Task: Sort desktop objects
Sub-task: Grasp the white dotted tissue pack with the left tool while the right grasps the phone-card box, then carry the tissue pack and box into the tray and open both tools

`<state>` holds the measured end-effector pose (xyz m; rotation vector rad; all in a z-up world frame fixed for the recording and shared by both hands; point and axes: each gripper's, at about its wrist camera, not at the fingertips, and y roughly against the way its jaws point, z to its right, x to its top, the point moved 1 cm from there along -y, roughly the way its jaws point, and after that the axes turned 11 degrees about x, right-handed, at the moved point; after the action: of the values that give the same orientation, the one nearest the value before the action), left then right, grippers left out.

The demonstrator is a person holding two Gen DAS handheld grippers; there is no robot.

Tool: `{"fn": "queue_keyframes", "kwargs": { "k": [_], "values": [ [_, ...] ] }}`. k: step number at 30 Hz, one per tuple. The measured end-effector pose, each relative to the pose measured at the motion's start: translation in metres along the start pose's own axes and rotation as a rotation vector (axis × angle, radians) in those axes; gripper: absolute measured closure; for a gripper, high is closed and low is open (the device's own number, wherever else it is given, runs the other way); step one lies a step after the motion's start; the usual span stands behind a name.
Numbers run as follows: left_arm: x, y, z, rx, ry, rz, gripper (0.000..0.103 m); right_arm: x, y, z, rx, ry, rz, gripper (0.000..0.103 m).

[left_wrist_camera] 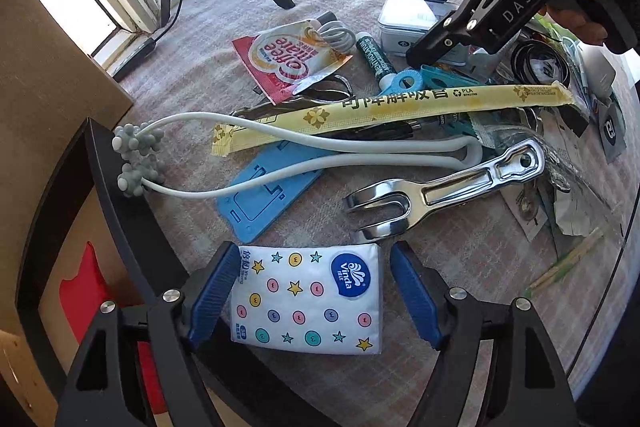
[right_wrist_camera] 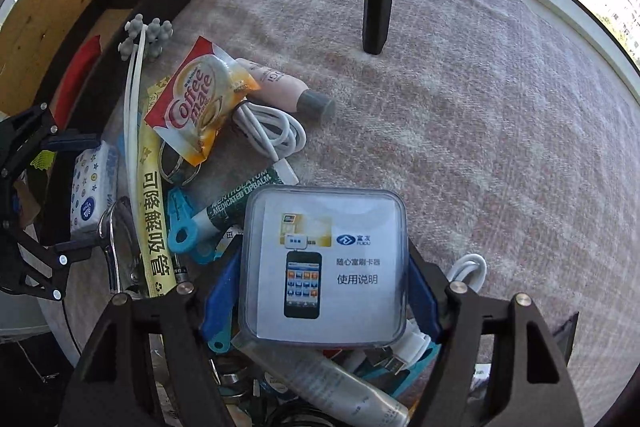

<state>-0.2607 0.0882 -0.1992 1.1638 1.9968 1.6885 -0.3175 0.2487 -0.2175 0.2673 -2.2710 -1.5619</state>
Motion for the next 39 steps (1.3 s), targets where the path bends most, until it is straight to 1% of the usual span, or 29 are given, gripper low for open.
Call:
{"fn": "queue_keyframes", "kwargs": {
  "k": [3,5,9,13,16,23,28,29,30,31,34,37,39],
  "values": [
    [-0.001,0.002,-0.005,-0.003,0.011,-0.001,0.028,-0.004,0.001,0.001,0.004,-0.010,0.004,0.032],
    [0.000,-0.003,-0.008,0.014,0.020,-0.012,0.028,-0.007,0.001,0.001,0.002,-0.016,0.009,0.033],
    [-0.002,-0.017,-0.004,-0.001,0.022,-0.057,0.029,-0.012,0.001,-0.002,0.001,-0.020,0.018,0.035],
    [-0.006,-0.012,0.003,-0.042,0.011,-0.048,0.031,-0.018,0.002,-0.005,-0.002,-0.027,0.028,0.035],
    [-0.007,-0.007,0.004,-0.031,0.022,-0.036,0.032,-0.023,0.005,-0.007,-0.002,-0.038,0.050,0.035],
    [-0.008,0.029,-0.016,-0.044,0.182,0.052,0.032,-0.039,0.028,-0.020,-0.002,-0.058,0.139,0.035],
    [-0.012,0.060,-0.026,-0.012,0.249,0.116,0.032,-0.048,0.059,-0.034,-0.008,-0.075,0.229,0.035],
    [-0.012,0.064,-0.029,-0.007,0.270,0.124,0.032,-0.038,0.071,-0.021,-0.009,-0.073,0.246,0.035],
    [-0.014,0.068,-0.033,0.003,0.293,0.129,0.032,-0.037,0.080,-0.018,-0.010,-0.075,0.263,0.035],
    [-0.019,0.075,-0.036,0.019,0.321,0.131,0.032,-0.041,0.090,-0.018,-0.008,-0.080,0.282,0.035],
    [-0.031,0.089,-0.049,0.040,0.396,0.151,0.032,-0.029,0.100,-0.024,0.009,-0.090,0.332,0.035],
    [-0.051,0.107,-0.063,0.056,0.468,0.166,0.032,-0.027,0.115,-0.040,-0.003,-0.074,0.384,0.035],
    [-0.067,0.121,-0.072,0.087,0.509,0.174,0.032,-0.024,0.127,-0.056,0.006,-0.052,0.417,0.035]
  ]
}}
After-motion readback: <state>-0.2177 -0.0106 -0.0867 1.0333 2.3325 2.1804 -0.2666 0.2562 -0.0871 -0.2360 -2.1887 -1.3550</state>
